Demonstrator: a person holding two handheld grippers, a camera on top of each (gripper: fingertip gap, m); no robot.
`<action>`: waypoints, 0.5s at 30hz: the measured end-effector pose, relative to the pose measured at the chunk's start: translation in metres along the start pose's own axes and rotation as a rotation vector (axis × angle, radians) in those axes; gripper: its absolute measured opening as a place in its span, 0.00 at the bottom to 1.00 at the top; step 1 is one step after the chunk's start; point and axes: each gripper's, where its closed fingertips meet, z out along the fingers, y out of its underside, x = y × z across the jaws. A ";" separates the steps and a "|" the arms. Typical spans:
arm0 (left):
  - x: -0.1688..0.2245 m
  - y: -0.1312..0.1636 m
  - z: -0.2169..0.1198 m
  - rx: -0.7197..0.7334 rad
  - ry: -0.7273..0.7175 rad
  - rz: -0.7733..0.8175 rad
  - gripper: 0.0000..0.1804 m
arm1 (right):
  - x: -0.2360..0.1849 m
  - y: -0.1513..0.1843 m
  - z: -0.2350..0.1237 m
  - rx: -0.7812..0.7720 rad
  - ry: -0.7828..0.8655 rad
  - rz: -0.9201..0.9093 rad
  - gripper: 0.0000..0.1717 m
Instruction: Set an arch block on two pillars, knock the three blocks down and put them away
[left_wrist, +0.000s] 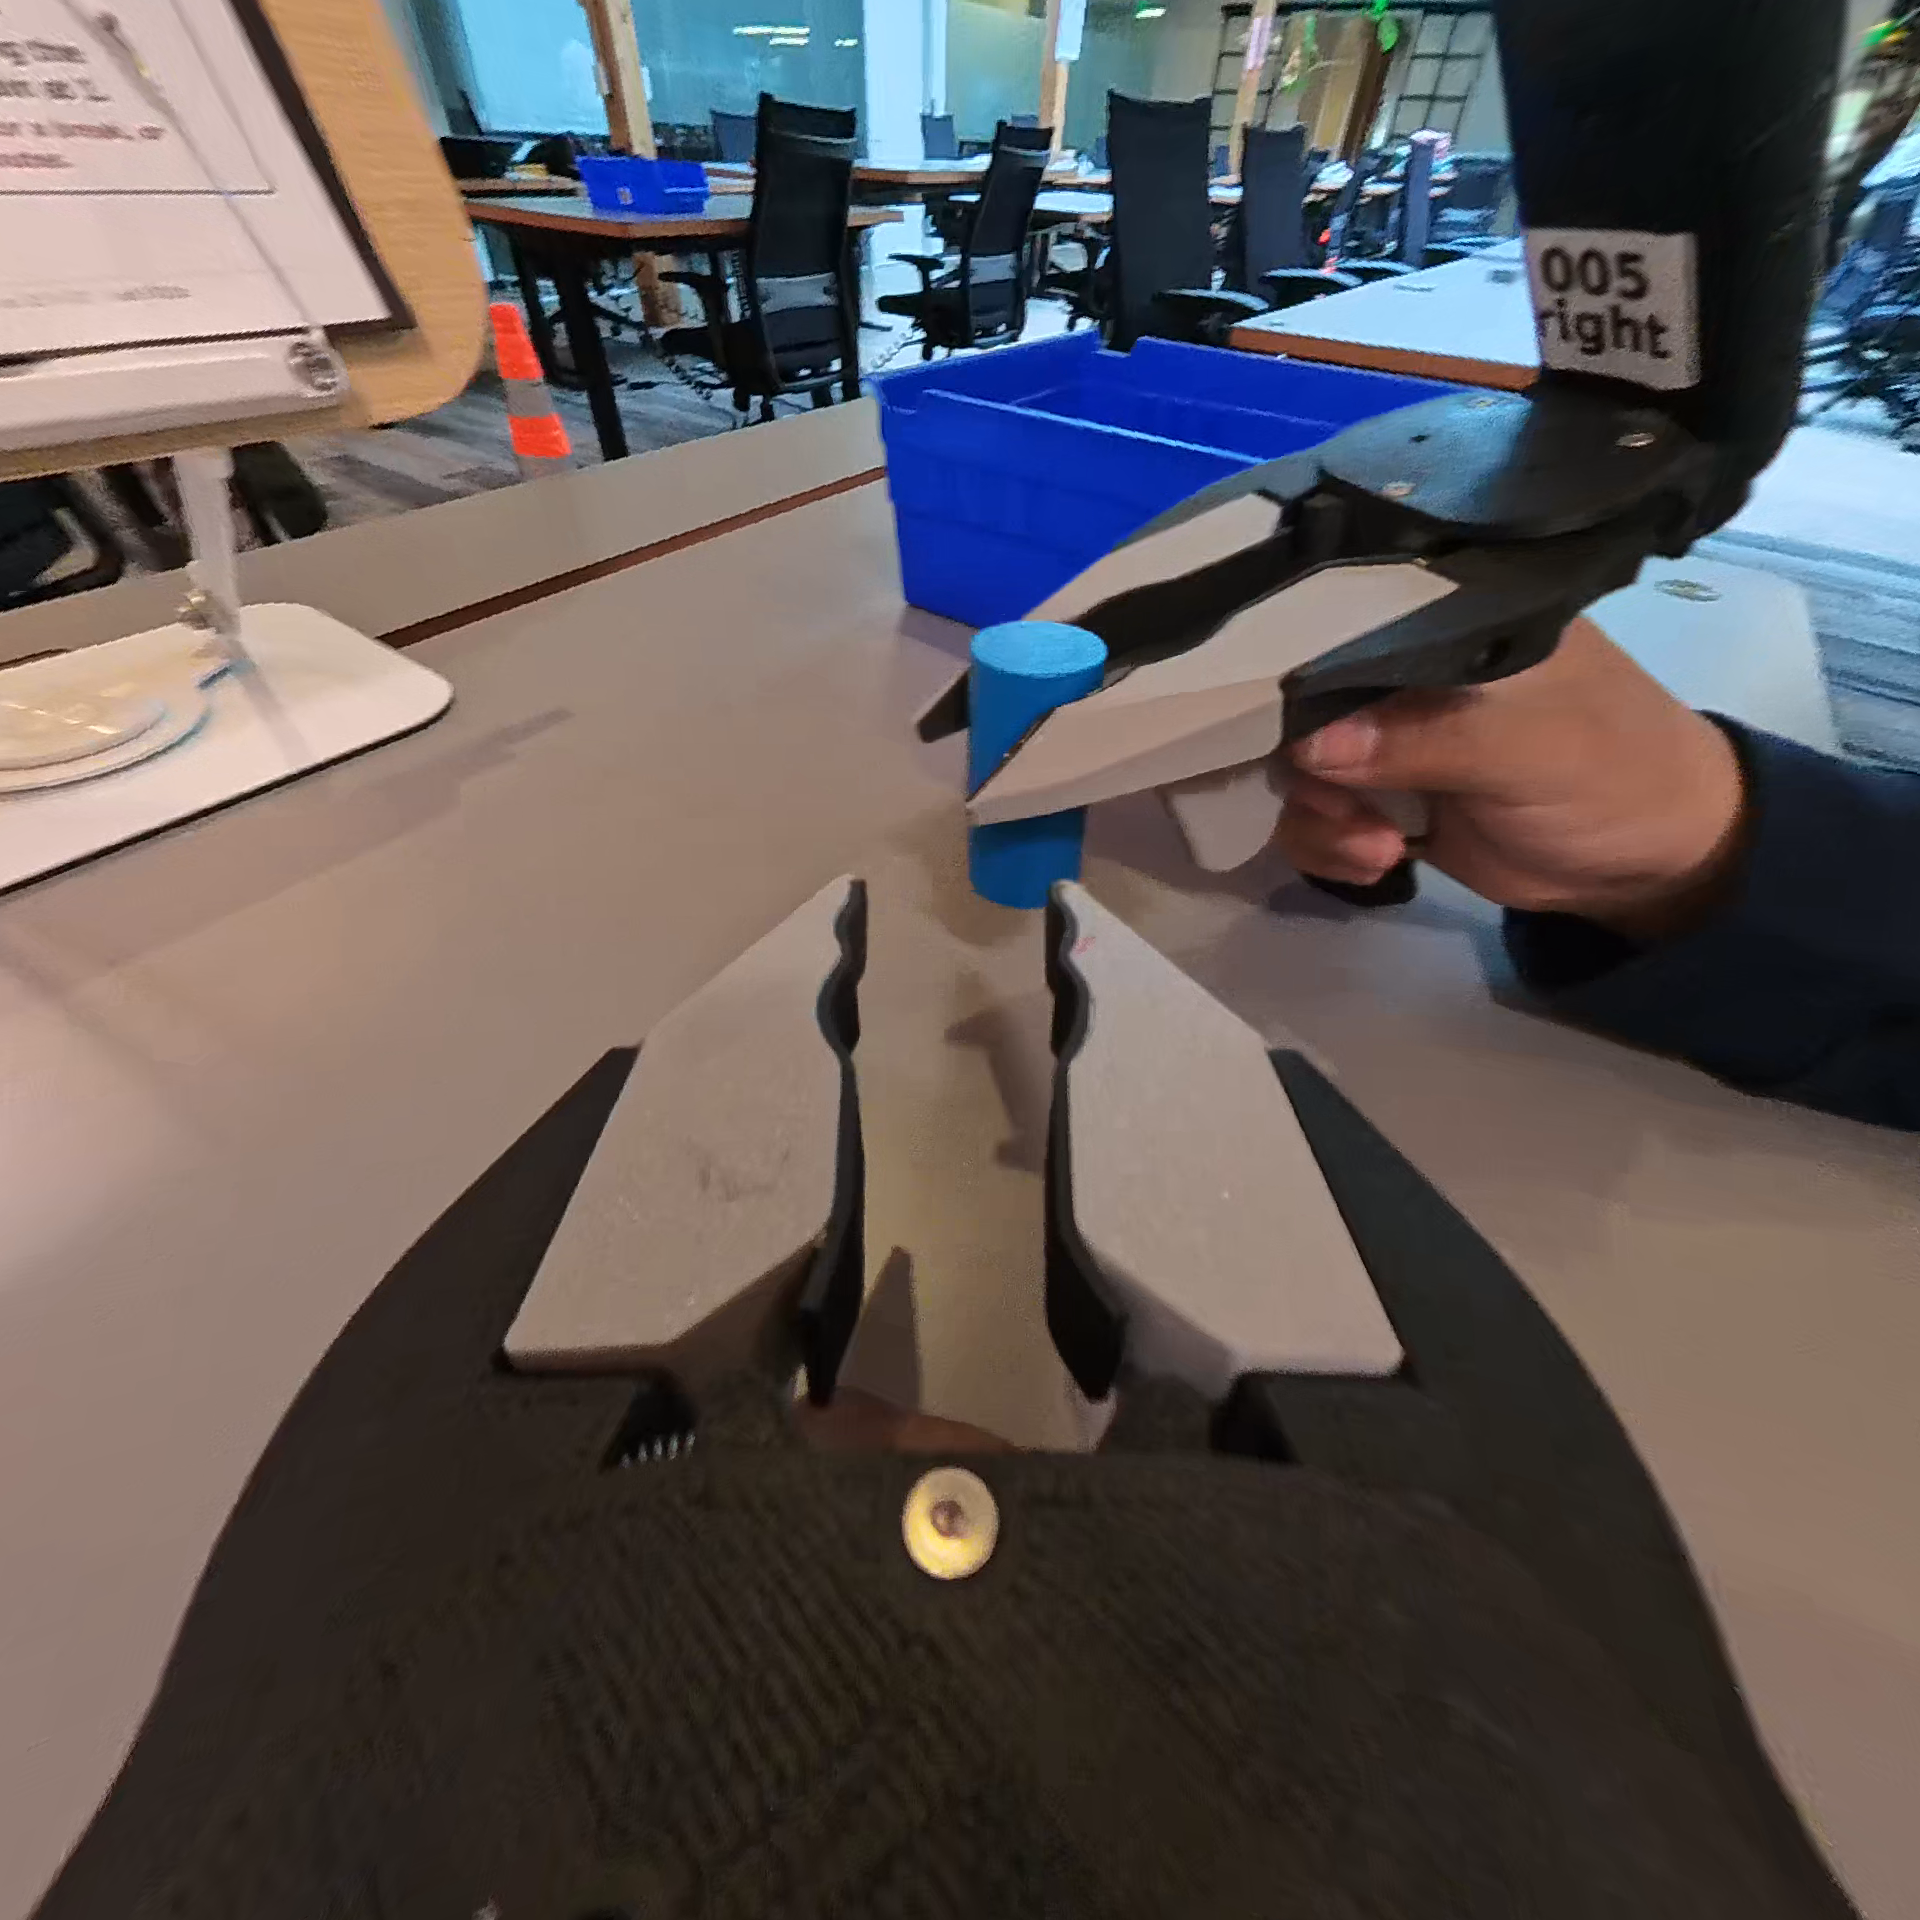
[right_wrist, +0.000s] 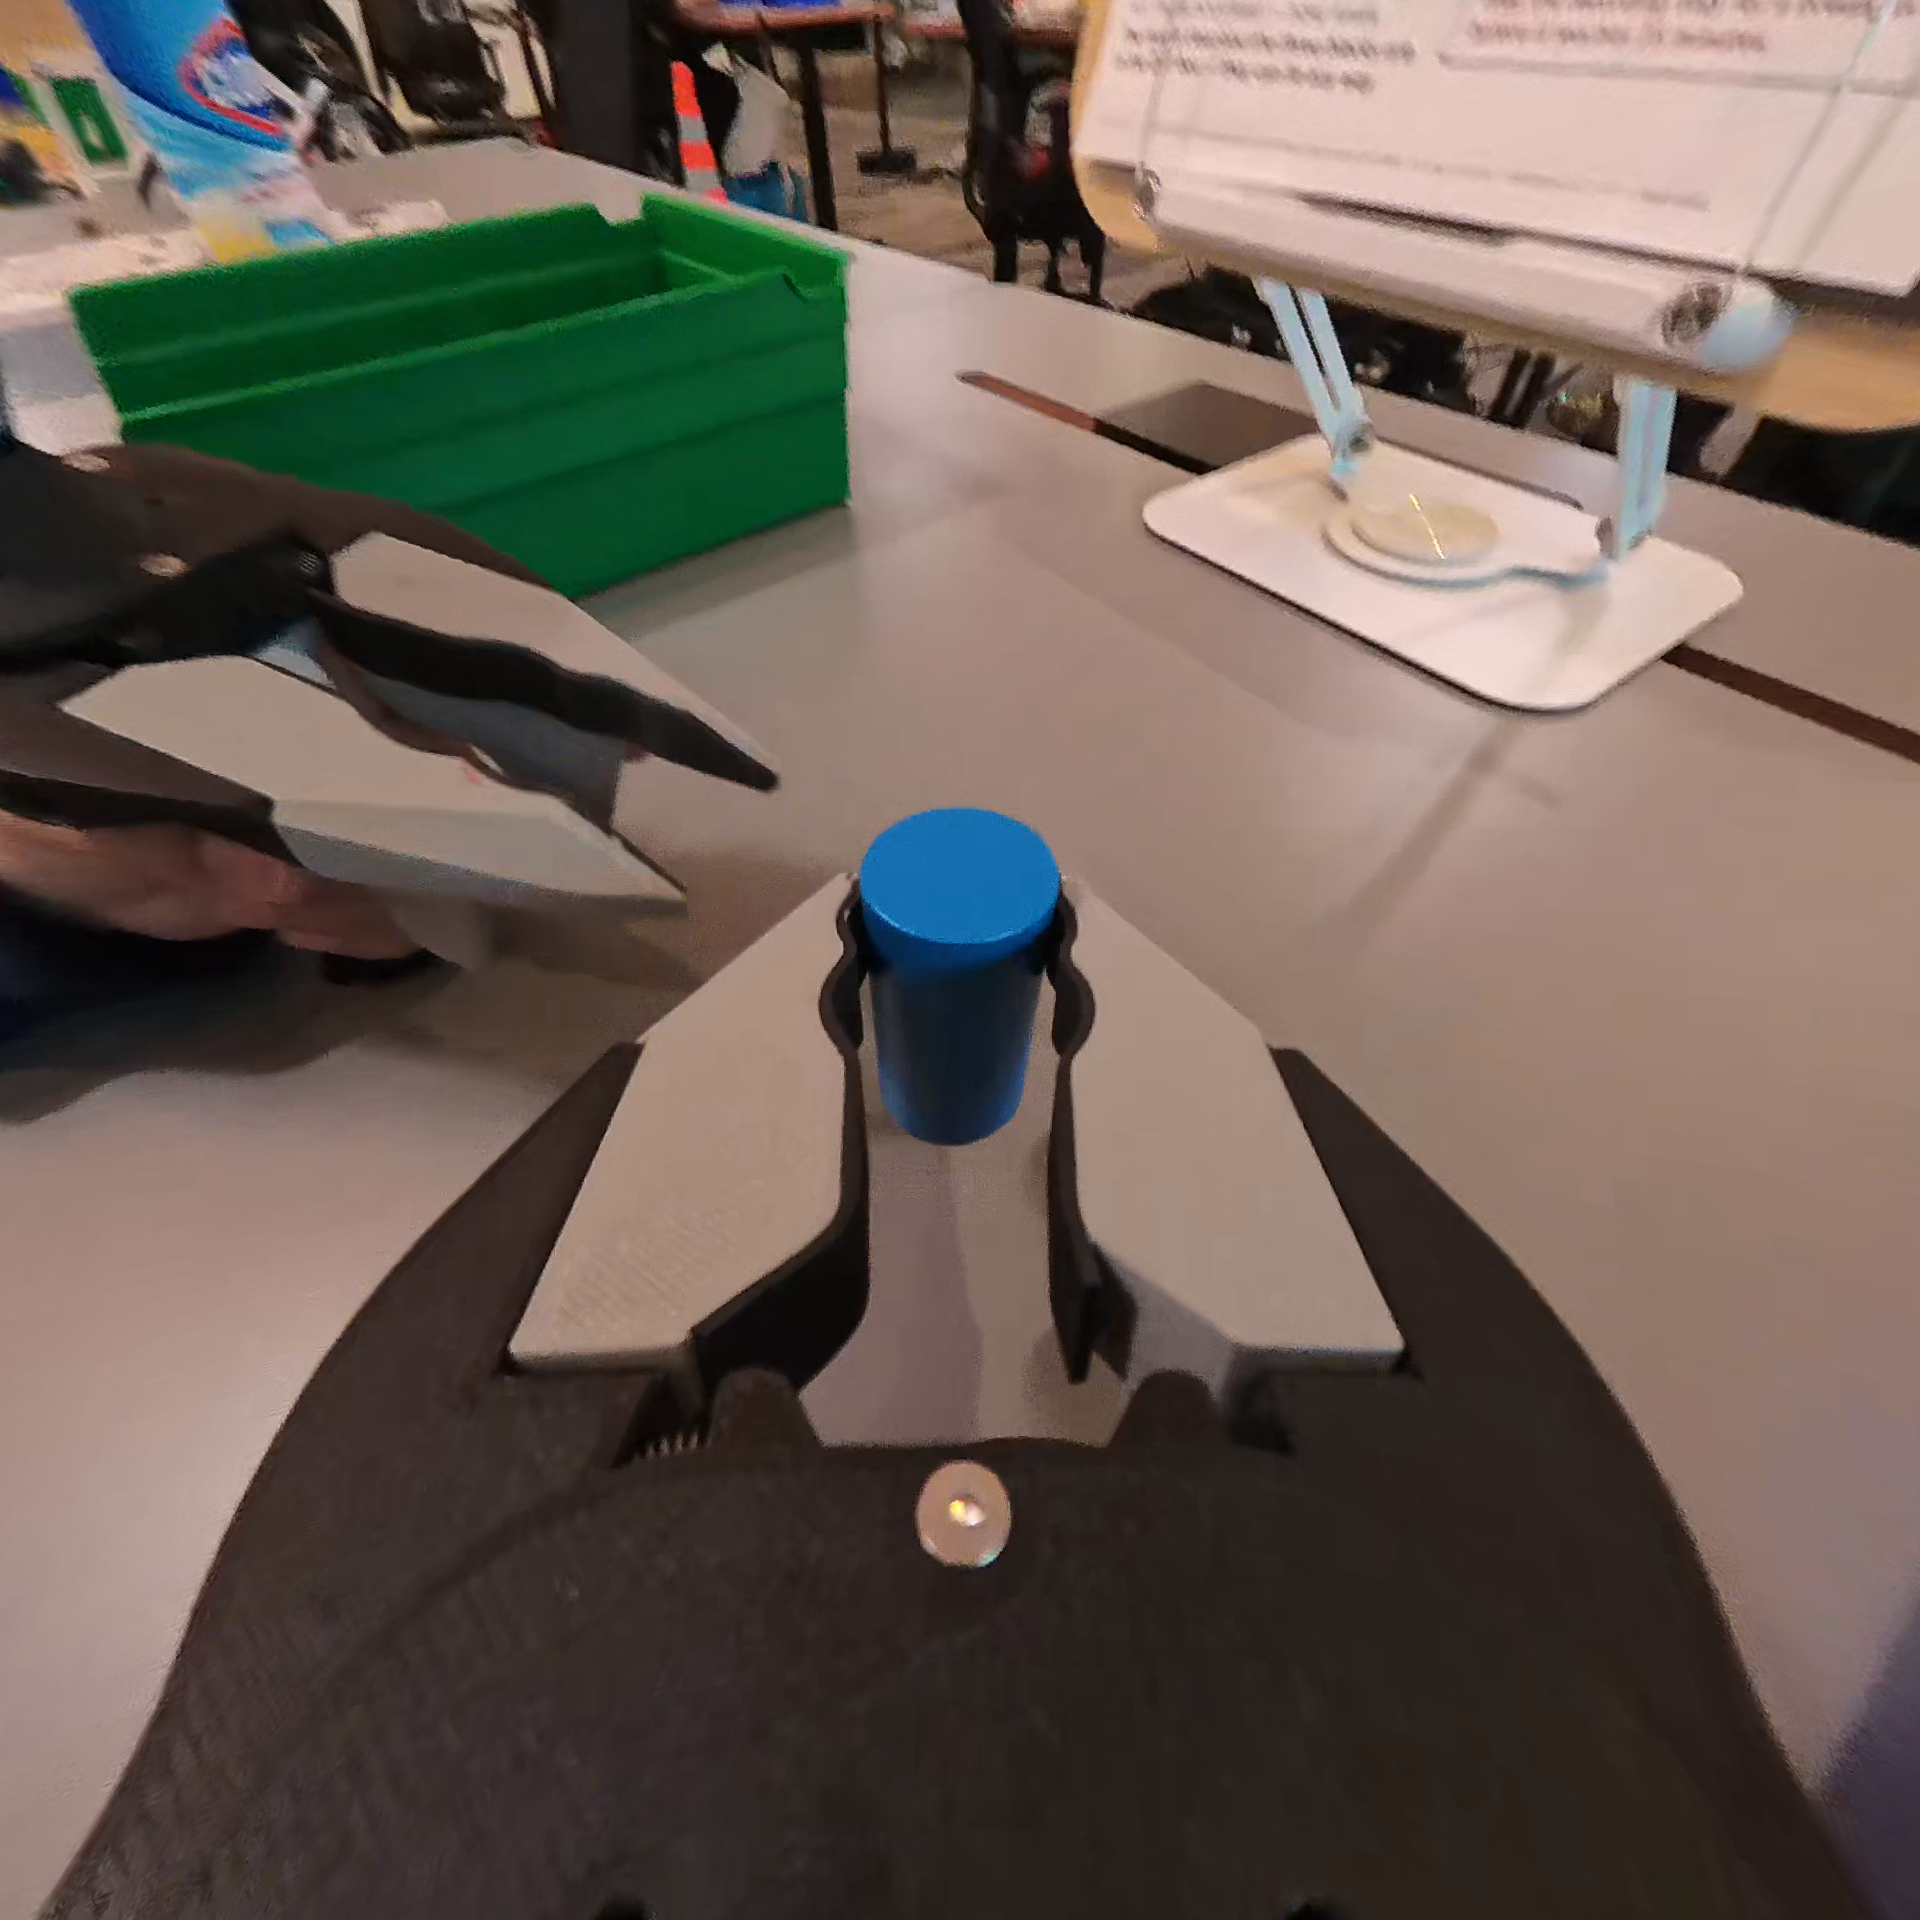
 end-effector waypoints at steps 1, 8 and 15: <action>-0.005 0.001 -0.001 -0.003 -0.020 -0.004 0.17 | 0.003 0.004 0.002 -0.018 0.006 0.012 0.18; -0.012 0.000 -0.002 -0.002 -0.061 0.007 0.15 | -0.004 0.031 0.018 -0.146 -0.035 0.012 0.18; -0.011 0.001 -0.001 -0.007 -0.062 0.017 0.14 | -0.007 0.034 0.019 -0.163 -0.049 0.013 0.18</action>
